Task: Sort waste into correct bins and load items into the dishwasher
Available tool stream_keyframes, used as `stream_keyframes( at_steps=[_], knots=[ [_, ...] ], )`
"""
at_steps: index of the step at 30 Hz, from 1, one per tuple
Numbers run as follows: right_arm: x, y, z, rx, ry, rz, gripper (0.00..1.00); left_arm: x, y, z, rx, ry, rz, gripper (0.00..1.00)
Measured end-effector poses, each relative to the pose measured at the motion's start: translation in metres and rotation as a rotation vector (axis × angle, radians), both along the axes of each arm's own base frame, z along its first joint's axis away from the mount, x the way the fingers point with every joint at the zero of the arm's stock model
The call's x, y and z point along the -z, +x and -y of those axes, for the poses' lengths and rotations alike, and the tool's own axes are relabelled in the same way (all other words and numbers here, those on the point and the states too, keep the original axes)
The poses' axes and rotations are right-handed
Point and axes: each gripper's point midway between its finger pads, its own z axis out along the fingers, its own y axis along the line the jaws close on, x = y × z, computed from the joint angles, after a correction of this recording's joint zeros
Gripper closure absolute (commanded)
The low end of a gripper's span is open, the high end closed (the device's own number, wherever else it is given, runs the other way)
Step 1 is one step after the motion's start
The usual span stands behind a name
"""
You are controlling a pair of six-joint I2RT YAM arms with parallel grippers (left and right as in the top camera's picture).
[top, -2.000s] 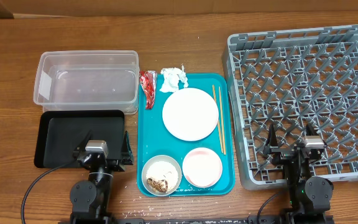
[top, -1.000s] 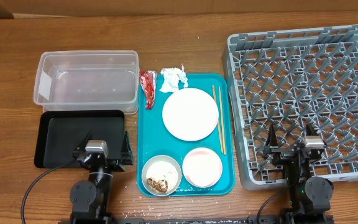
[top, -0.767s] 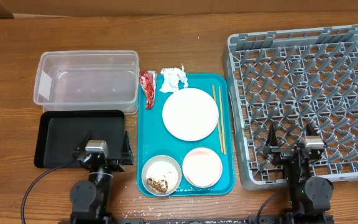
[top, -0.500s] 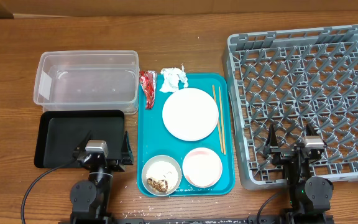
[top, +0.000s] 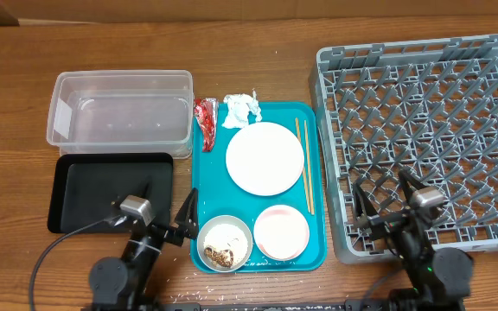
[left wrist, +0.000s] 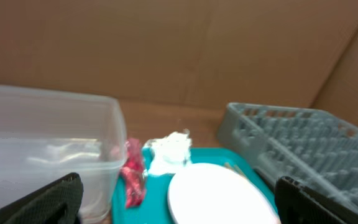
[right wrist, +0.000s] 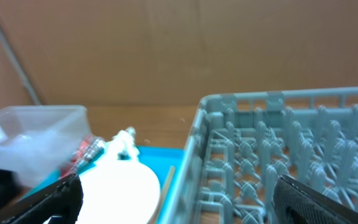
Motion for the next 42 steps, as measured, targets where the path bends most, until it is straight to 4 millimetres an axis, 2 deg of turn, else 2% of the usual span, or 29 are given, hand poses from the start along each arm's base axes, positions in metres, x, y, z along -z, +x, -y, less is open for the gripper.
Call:
stream_keyframes(
  at_steps=[2,3,5,8,10,14,18,20,23,25,29,33,38,42],
  knots=[
    [-0.029,-0.011,-0.003,-0.022,0.014,-0.004,0.00,-0.023,-0.008,0.003,0.018,0.006,-0.007,0.00],
    [-0.039,-0.016,-0.004,-0.031,0.018,-0.029,0.00,-0.039,-0.012,0.004,0.027,0.010,0.001,0.00],
    [-0.061,-0.025,-0.006,-0.042,0.024,-0.092,0.00,-0.058,-0.018,0.005,0.035,0.024,-0.030,0.00],
    [-0.073,-0.025,-0.008,-0.049,0.029,-0.249,0.00,-0.079,-0.019,0.011,0.075,0.036,-0.196,0.00],
    [-0.074,-0.022,-0.009,-0.051,0.030,-0.385,0.00,-0.080,-0.016,0.018,0.119,0.034,-0.342,0.00],
    [-0.088,0.001,-0.014,-0.071,0.035,-0.557,0.00,-0.097,0.001,0.039,0.259,0.007,-0.520,0.00],
    [-0.088,0.019,-0.025,-0.128,0.058,-0.672,0.00,-0.117,0.016,0.066,0.434,-0.072,-0.567,0.00],
    [-0.083,0.026,-0.029,-0.145,0.070,-0.709,0.00,-0.117,0.018,0.077,0.506,-0.104,-0.602,0.00],
    [-0.069,0.036,-0.029,-0.123,0.106,-0.785,0.00,-0.093,0.011,0.097,0.574,-0.111,-0.742,0.00],
    [-0.058,0.043,-0.023,-0.065,0.133,-0.837,0.00,-0.068,-0.002,0.116,0.607,-0.059,-0.864,0.06],
    [-0.047,0.049,-0.011,0.041,0.173,-0.887,0.00,-0.021,-0.036,0.149,0.633,0.168,-1.025,0.11],
    [-0.046,0.051,-0.006,0.085,0.193,-0.896,0.00,0.020,-0.063,0.170,0.599,0.426,-1.095,0.17],
    [-0.044,0.050,-0.004,0.108,0.200,-0.905,0.00,0.065,-0.073,0.186,0.526,0.636,-1.142,0.41],
    [-0.042,0.048,-0.003,0.117,0.203,-0.922,0.00,0.103,-0.067,0.185,0.433,0.732,-1.218,0.48]
  ],
)
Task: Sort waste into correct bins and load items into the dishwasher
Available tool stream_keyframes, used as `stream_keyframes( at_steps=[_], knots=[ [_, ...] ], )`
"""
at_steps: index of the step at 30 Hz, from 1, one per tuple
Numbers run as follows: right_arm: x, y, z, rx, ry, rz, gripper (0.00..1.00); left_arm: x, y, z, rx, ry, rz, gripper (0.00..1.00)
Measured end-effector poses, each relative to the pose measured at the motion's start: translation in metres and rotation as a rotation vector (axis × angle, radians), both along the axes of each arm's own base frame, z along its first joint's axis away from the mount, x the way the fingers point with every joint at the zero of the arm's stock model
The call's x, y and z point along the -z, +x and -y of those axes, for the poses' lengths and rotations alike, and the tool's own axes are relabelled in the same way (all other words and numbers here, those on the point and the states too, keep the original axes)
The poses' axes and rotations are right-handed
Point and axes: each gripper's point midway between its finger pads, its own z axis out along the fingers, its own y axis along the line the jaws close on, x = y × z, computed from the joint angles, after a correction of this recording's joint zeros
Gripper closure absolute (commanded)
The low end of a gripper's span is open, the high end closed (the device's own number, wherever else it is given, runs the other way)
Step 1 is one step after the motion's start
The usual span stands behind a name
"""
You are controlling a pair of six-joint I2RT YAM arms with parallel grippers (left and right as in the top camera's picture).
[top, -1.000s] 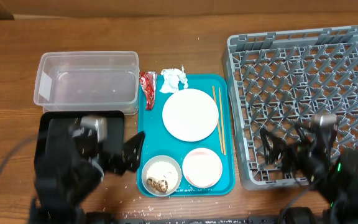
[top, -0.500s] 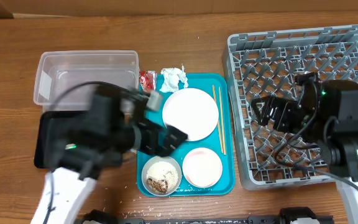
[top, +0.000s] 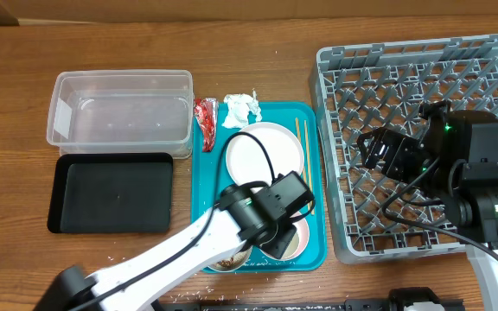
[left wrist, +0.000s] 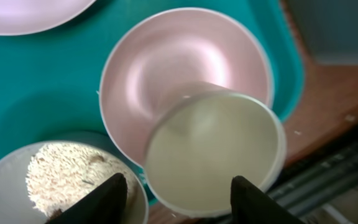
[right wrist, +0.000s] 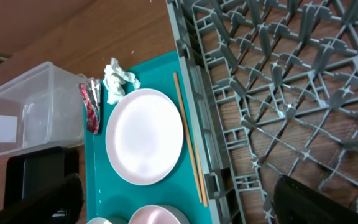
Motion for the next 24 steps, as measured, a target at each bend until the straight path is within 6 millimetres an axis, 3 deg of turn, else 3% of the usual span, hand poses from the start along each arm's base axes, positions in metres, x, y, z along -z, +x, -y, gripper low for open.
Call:
stream_keyframes(
  at_steps=[3,5,7,14,18,22,24],
  knots=[
    [0.001,-0.001,0.000,0.002,0.001,-0.009,0.00,0.017,0.008,0.000,-0.021,0.045,-0.001,0.57],
    [0.002,-0.002,0.000,0.003,0.000,-0.011,0.00,0.025,0.010,-0.001,-0.031,0.067,-0.007,0.81],
    [0.002,-0.003,0.001,0.004,-0.001,-0.016,0.00,0.030,0.010,-0.002,-0.036,0.084,-0.018,0.95],
    [0.004,-0.004,0.001,0.003,-0.002,-0.024,0.00,0.025,0.010,-0.010,-0.062,0.112,-0.039,0.96],
    [0.004,-0.004,0.001,0.003,-0.002,-0.023,0.00,-0.014,0.031,-0.021,-0.141,0.048,-0.002,0.96],
    [0.003,-0.005,-0.003,-0.019,0.007,-0.020,0.18,-0.085,0.078,-0.034,-0.299,-0.236,0.109,0.96],
    [-0.002,-0.005,-0.013,-0.076,0.039,-0.002,0.19,-0.123,0.102,-0.042,-0.352,-0.422,0.163,0.96]
  ],
)
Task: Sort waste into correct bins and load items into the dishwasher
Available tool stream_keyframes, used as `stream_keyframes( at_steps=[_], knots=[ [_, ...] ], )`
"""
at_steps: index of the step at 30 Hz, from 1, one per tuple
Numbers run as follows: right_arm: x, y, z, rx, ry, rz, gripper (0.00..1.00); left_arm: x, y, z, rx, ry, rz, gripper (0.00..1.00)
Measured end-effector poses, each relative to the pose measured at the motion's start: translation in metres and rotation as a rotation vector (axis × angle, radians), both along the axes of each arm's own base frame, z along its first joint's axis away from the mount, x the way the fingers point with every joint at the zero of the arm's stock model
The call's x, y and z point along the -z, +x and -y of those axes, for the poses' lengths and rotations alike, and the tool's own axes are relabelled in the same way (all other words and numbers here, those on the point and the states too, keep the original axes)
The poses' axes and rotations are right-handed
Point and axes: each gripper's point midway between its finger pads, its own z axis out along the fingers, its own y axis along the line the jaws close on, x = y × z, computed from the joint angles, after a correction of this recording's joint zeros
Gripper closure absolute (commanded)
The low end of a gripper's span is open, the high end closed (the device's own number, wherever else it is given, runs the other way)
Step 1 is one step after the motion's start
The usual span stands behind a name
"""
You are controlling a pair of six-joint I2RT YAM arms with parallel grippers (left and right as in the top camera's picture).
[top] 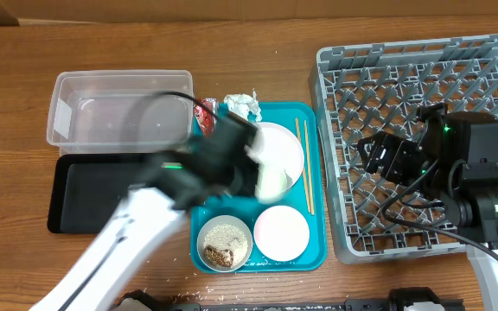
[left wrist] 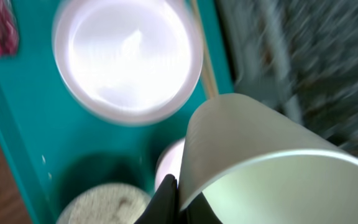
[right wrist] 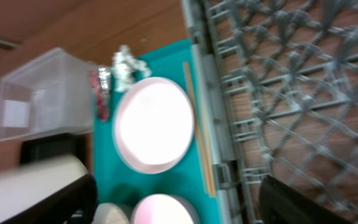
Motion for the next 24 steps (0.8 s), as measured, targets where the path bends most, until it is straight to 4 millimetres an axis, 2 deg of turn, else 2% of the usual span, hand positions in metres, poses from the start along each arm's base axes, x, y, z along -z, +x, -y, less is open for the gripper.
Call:
stream_keyframes(
  at_steps=[3,6,9,13,17,22,24],
  knots=[
    [-0.017,0.001,-0.025,-0.145,0.086,0.078,0.19,-0.049,0.022,-0.006,0.024,-0.246,0.090,0.95],
    [-0.046,-0.001,-0.054,-0.331,0.200,0.204,0.18,-0.076,0.016,0.006,0.171,-0.449,0.091,0.96],
    [-0.077,-0.011,-0.078,-0.509,0.306,0.329,0.14,-0.089,0.000,0.018,0.305,-0.593,0.036,0.96],
    [-0.104,-0.030,-0.104,-0.698,0.395,0.433,0.12,-0.101,-0.014,0.028,0.431,-0.719,-0.010,0.96],
    [-0.118,-0.051,-0.125,-0.846,0.444,0.490,0.14,-0.117,-0.024,0.032,0.535,-0.808,0.009,0.96],
    [-0.124,-0.077,-0.149,-0.996,0.479,0.519,0.19,-0.129,-0.033,0.033,0.603,-0.868,0.013,0.96],
    [-0.126,-0.081,-0.153,-1.018,0.478,0.531,0.27,-0.132,-0.037,0.032,0.625,-0.890,0.008,0.96]
  ],
)
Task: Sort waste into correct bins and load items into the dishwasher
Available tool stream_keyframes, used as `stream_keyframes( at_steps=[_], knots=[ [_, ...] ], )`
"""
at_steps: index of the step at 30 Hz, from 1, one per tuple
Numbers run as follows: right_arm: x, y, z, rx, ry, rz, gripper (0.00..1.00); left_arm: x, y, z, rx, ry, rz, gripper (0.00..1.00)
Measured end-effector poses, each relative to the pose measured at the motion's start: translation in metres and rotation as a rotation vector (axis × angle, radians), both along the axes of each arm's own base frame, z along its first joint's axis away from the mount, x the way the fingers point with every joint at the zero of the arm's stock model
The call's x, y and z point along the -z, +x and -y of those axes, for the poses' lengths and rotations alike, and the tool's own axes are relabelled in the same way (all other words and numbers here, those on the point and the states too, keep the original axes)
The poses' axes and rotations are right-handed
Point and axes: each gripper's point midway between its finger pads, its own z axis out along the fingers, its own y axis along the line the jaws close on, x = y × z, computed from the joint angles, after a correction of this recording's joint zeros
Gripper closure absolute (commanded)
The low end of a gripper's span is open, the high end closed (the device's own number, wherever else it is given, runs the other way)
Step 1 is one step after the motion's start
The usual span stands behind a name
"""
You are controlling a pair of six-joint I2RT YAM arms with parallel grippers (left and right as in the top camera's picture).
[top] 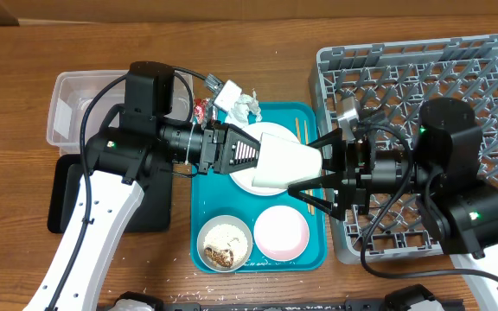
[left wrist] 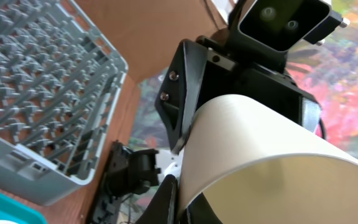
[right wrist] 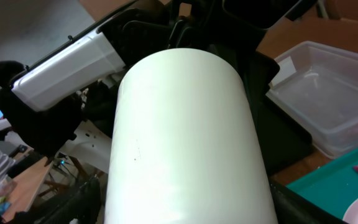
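A white cup [top: 285,164] hangs on its side over the teal tray [top: 316,252], open mouth to the left. My left gripper [top: 247,155] is shut on its rim, one finger inside and one outside [left wrist: 169,198]. My right gripper [top: 318,171] is open, its fingers straddling the cup's closed end; the cup [right wrist: 188,137] fills that view between the fingertips [right wrist: 73,202]. On the tray lie a white plate [top: 264,136] partly under the cup, a pink bowl [top: 282,231], a bowl with food scraps [top: 225,244] and chopsticks [top: 299,130].
The grey dish rack [top: 491,78] stands at the right. A clear plastic bin [top: 80,117] and a black tray [top: 63,203] sit at the left. A crumpled napkin [top: 245,105] and a red wrapper [top: 201,110] lie at the tray's far left corner.
The cup, then held by the left gripper over the tray's middle, now lies level with its base pointing right. The right gripper has moved from over the rack to straddle that base.
Both arms first rested open at the table's front edge. Then the left gripper was at the white cup over the pink bowl, with the right arm raised over the rack. Then the cup was held beside the plate, and now both grippers meet at it.
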Motion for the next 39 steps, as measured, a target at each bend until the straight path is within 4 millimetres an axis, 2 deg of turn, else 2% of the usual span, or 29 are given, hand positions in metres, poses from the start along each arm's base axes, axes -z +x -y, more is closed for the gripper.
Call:
stream_keyframes(
  at_steps=[10,13,15,16,17,18,19,24,28,32,35,39],
  knots=[
    [-0.007,0.003,-0.004,0.008,0.012,0.040,0.24,-0.004,-0.003,-0.001,0.020,-0.020,-0.002,0.96],
    [-0.008,0.005,-0.004,0.020,0.014,0.039,0.37,-0.004,-0.003,-0.001,0.020,-0.020,-0.002,0.96],
    [-0.008,0.006,-0.004,0.028,0.012,0.031,0.40,-0.004,-0.003,-0.001,0.020,-0.020,0.002,0.94],
    [-0.007,0.007,-0.004,0.031,0.012,0.022,0.40,-0.004,-0.003,-0.001,0.020,-0.021,0.005,0.87],
    [-0.007,0.007,-0.004,0.034,0.011,0.022,0.40,-0.004,-0.003,-0.001,0.020,-0.021,0.009,0.64],
    [-0.007,0.008,-0.004,0.037,0.010,0.021,0.40,-0.004,-0.003,-0.001,0.020,-0.021,0.008,0.40],
    [-0.007,0.009,-0.004,0.043,0.008,0.022,0.41,-0.003,-0.003,-0.001,0.020,-0.021,0.010,0.00],
    [0.003,0.018,0.003,0.121,-0.033,-0.018,0.43,0.001,0.004,-0.002,-0.016,0.006,0.013,0.00],
    [0.017,0.032,0.035,0.335,-0.112,-0.073,0.43,0.017,0.023,-0.012,-0.124,0.082,-0.017,0.00],
    [0.055,0.051,0.096,0.707,-0.276,-0.227,0.44,0.054,0.042,-0.032,-0.294,0.264,-0.111,0.00],
    [0.088,0.050,0.136,0.913,-0.416,-0.361,0.44,0.080,0.052,-0.048,-0.403,0.405,-0.144,0.00],
    [0.141,0.025,0.167,1.033,-0.642,-0.617,0.46,0.103,0.055,-0.071,-0.522,0.588,-0.173,0.00]
  ],
)
